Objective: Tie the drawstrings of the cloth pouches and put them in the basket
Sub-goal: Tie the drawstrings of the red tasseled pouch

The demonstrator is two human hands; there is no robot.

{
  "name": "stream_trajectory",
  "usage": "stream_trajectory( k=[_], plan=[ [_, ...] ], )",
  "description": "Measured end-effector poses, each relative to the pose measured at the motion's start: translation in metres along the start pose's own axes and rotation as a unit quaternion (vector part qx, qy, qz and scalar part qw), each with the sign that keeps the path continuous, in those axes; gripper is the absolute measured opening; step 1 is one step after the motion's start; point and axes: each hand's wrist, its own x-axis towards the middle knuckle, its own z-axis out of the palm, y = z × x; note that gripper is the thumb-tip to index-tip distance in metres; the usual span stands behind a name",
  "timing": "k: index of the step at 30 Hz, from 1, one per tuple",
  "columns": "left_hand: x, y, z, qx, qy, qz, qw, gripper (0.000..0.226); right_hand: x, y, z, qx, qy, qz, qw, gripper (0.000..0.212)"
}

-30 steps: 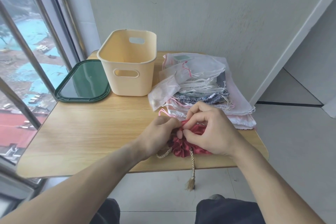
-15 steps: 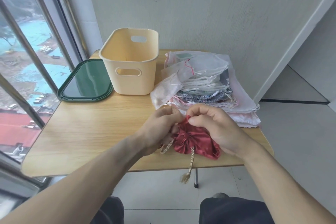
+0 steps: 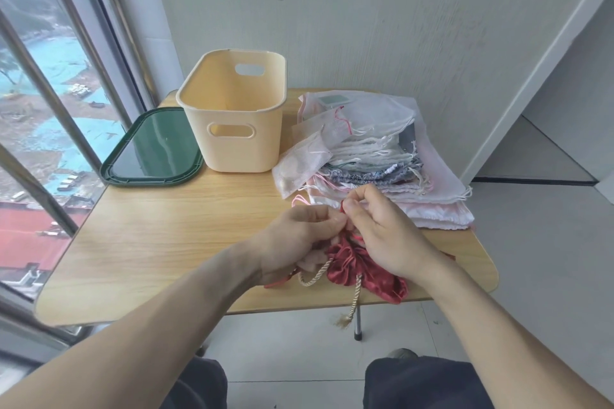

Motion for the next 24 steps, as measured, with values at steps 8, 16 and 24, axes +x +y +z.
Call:
stream_trajectory(
  k=[8, 16, 24],
  plan=[
    [-0.001, 0.000, -0.001, -0.051, 0.093, 0.059, 0.993, 0.022, 0.001, 0.001, -0.012, 0.015, -0.036, -0.024, 0.999, 0.013],
    [-0.001, -0.004, 0.002, 0.023, 0.081, 0.123, 0.989, 0.016, -0.001, -0.004, -0.014, -0.066, 0.016, -0.071, 0.995, 0.021],
    [-0.002, 0.002, 0.000, 0.036, 0.095, 0.113, 0.988, 0.021, 0.002, -0.006, -0.007, -0.078, 0.065, -0.086, 0.991, 0.026]
  ],
)
